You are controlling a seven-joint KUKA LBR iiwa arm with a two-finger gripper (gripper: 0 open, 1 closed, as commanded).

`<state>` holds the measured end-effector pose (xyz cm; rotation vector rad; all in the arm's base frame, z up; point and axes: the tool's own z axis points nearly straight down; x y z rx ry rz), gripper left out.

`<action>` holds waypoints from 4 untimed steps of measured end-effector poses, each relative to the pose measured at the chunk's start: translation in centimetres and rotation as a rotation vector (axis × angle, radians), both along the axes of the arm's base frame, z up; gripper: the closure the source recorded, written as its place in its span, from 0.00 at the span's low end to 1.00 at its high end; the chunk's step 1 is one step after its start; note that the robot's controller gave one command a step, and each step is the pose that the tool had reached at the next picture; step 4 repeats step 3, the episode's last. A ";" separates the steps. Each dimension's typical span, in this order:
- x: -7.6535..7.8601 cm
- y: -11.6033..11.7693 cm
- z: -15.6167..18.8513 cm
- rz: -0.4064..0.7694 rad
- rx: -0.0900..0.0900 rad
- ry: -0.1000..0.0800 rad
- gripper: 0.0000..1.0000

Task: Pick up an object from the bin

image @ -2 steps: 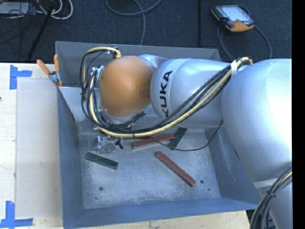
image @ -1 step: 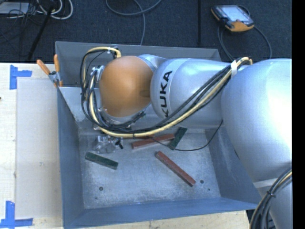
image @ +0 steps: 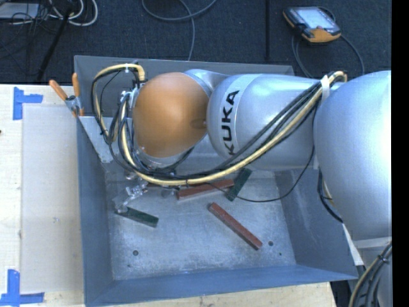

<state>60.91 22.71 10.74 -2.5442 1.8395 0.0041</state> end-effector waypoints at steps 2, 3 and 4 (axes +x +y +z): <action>-4.3 0.5 -2.4 -0.002 -0.001 0.000 0.00; -7.9 0.5 -3.7 0.003 -0.003 0.007 0.00; -7.9 0.5 -3.7 0.003 -0.003 0.007 0.00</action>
Offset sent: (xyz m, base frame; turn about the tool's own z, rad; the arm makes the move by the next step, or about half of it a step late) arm -0.0651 0.0085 -0.0366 -0.0004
